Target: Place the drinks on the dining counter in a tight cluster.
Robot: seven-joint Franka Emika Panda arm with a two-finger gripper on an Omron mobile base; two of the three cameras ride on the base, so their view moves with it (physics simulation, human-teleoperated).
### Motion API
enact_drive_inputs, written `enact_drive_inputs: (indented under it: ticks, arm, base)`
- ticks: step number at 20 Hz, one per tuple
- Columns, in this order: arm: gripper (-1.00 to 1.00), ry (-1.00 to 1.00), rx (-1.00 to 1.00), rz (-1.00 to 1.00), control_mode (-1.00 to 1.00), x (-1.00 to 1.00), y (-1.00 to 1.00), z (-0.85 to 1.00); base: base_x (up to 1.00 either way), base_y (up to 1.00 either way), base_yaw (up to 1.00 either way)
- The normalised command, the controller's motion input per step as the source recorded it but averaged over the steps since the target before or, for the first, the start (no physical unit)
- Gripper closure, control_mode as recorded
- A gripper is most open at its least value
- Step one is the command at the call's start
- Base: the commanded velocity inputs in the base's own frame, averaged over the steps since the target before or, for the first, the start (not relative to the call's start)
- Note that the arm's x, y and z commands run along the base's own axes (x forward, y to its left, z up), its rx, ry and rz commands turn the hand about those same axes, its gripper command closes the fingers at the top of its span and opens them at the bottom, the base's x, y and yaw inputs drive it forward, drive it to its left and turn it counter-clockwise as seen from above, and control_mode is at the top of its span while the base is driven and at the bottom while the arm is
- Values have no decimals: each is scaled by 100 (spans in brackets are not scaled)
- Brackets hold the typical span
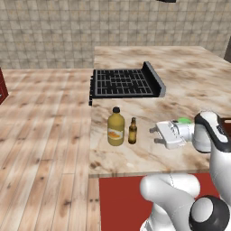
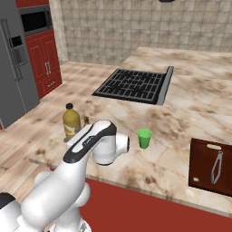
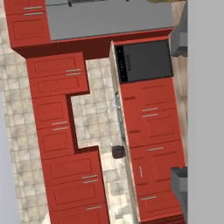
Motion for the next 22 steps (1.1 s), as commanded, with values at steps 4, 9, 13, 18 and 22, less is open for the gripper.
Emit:
enact_drive_inputs:
  ticks: [4, 9, 13, 18, 22]
  arm:
    - [-100, 0, 0, 0, 100, 0, 0, 0]
    - [-100, 0, 0, 0, 100, 0, 0, 0]
    - [-100, 0, 0, 0, 100, 0, 0, 0]
    - [-100, 0, 0, 0, 100, 0, 0, 0]
    - [-100, 0, 0, 0, 100, 0, 0, 0]
  base:
    - [-41, 7, 7]
    - [-53, 21, 34]
    - [-38, 27, 65]
    - [-24, 27, 85]
    - [-16, 28, 92]
